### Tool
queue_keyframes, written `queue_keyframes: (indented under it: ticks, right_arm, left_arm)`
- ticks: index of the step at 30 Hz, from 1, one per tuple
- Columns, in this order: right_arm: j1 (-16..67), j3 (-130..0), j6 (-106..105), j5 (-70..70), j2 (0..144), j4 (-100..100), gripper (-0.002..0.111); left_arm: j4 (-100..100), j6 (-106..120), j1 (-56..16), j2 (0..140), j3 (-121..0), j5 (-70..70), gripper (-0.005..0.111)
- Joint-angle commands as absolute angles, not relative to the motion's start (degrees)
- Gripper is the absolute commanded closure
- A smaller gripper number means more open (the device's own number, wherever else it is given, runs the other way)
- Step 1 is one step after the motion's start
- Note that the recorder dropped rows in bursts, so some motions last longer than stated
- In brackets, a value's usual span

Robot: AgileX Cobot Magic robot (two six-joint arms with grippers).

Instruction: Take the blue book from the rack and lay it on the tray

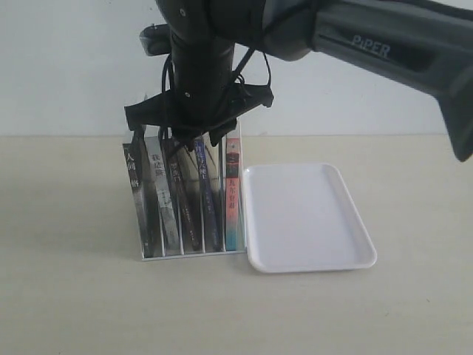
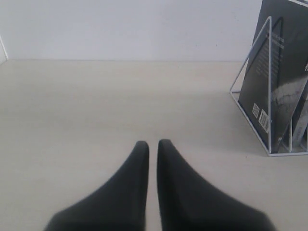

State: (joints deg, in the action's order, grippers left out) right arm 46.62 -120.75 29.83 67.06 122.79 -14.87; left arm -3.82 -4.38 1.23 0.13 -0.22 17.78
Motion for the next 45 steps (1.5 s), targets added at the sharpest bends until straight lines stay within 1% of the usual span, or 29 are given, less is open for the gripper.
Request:
queue_keyframes:
  ticks: [1, 2, 10, 23, 45]
  right_arm:
    - [46.4, -120.6, 29.7, 66.6, 122.5, -16.3, 0.106]
    - [46.4, -120.6, 29.7, 66.6, 122.5, -16.4, 0.108]
    - [46.4, -120.7, 29.6, 67.3, 121.6, -16.3, 0.108]
    - [46.4, -120.7, 29.4, 63.0, 109.1, -18.1, 0.108]
    - [46.4, -120.6, 29.2, 65.6, 108.6, -18.5, 0.108]
  left_arm:
    - [-4.0, -4.3, 0.8, 0.0, 0.0, 17.6, 0.101]
    - [-4.0, -4.3, 0.8, 0.0, 0.0, 17.6, 0.101]
    - [-4.0, -4.3, 0.8, 0.0, 0.0, 17.6, 0.101]
    - [-4.0, -4.3, 0.8, 0.0, 0.0, 17.6, 0.101]
    - [-4.0, -4.3, 0.8, 0.0, 0.0, 17.6, 0.101]
